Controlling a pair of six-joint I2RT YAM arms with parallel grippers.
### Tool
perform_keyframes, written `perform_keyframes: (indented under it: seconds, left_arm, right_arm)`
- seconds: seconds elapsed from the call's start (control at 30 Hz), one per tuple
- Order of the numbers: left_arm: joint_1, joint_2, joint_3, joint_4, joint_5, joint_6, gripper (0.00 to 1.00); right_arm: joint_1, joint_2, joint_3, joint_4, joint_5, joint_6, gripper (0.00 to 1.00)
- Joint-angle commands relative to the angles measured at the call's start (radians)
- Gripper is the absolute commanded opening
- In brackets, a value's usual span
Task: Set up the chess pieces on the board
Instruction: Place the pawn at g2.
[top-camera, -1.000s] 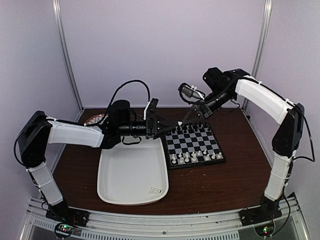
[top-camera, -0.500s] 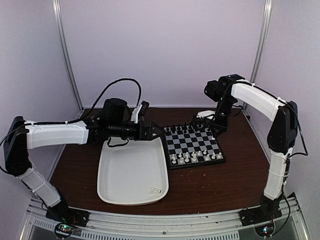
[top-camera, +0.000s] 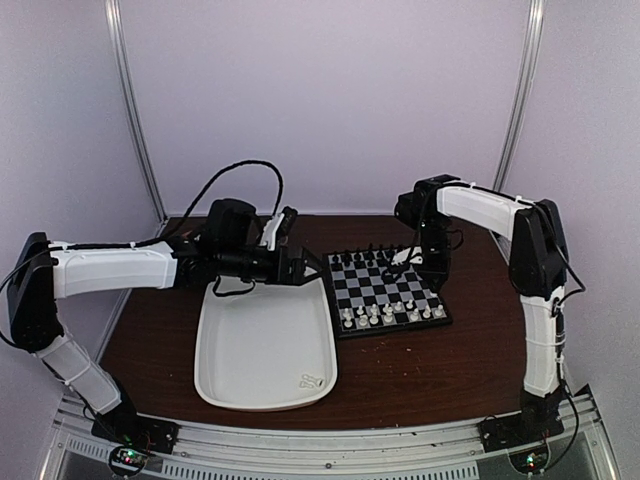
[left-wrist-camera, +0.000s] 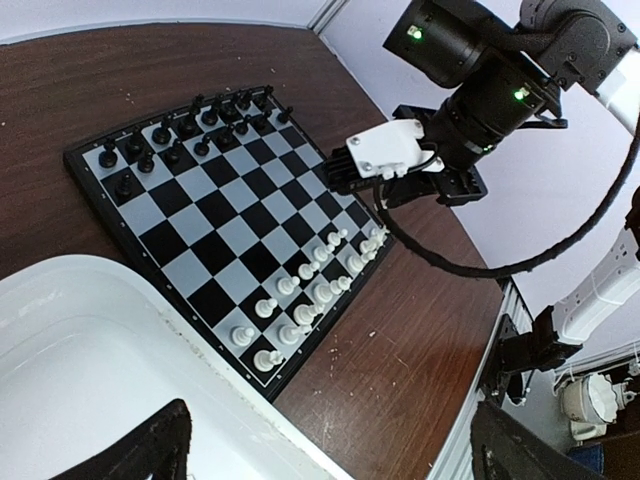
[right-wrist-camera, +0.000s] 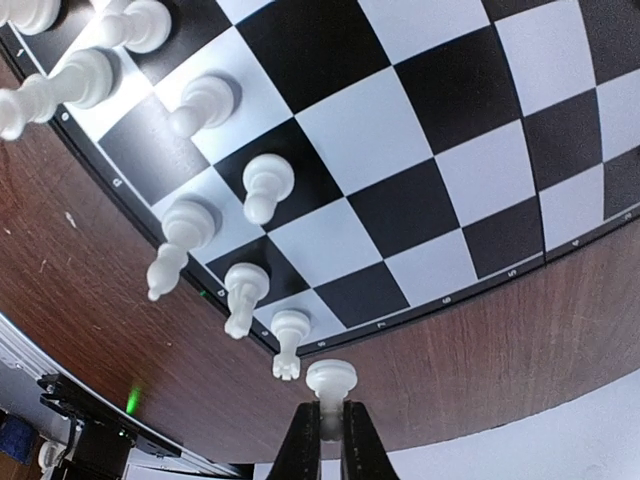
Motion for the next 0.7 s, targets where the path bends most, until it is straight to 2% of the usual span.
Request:
perform_keyframes:
  seconds: [0.0, 0.67]
  left_arm:
    - [0.006, -0.026, 0.007, 0.003, -0.010, 0.018, 0.98]
    - [0.007, -0.002, 0.028, -0.001, -0.007, 0.020, 0.98]
  right_arm:
    - [0.007, 0.045, 0.014, 0.023, -0.012, 0.007, 0.03]
    - [0.031, 0.131, 0.049, 0.037, -0.031, 0.033, 0.04]
